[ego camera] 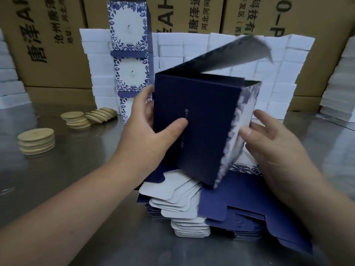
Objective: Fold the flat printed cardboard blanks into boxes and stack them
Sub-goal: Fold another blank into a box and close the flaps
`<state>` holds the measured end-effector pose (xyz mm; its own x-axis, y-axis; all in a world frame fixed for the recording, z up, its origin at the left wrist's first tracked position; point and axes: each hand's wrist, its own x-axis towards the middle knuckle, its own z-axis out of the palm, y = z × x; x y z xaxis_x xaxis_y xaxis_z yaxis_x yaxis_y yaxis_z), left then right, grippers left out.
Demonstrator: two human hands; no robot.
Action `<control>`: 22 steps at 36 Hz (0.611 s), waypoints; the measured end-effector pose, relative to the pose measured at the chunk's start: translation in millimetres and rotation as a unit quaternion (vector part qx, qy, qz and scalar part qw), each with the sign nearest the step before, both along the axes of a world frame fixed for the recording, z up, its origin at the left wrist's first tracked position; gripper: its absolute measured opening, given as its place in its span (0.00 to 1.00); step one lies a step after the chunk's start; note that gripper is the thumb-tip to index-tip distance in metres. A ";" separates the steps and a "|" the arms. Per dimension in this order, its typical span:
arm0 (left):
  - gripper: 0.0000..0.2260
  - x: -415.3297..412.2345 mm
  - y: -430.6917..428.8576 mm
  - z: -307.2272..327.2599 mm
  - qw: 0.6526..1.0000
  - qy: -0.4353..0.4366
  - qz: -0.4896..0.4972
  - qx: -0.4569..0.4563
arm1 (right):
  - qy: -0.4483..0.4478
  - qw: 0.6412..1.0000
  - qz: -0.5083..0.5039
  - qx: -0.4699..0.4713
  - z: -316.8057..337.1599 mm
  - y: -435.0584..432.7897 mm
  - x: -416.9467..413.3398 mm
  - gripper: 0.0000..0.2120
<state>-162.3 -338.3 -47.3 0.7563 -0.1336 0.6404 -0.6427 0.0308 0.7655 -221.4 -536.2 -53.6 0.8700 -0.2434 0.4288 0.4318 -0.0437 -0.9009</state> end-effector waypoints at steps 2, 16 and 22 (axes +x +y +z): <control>0.26 3.4 1.4 -0.1 0.996 -0.006 0.088 -0.006 | -0.018 0.999 -0.005 -0.041 -0.6 1.7 -1.1 0.34; 0.25 6.8 8.9 2.5 0.988 0.014 0.132 0.078 | 0.000 0.936 0.032 -0.351 -7.1 10.8 -7.4 0.24; 0.56 -3.1 2.3 4.4 0.962 0.028 0.222 0.160 | 0.017 0.876 0.076 -0.476 -12.8 9.4 -5.7 0.29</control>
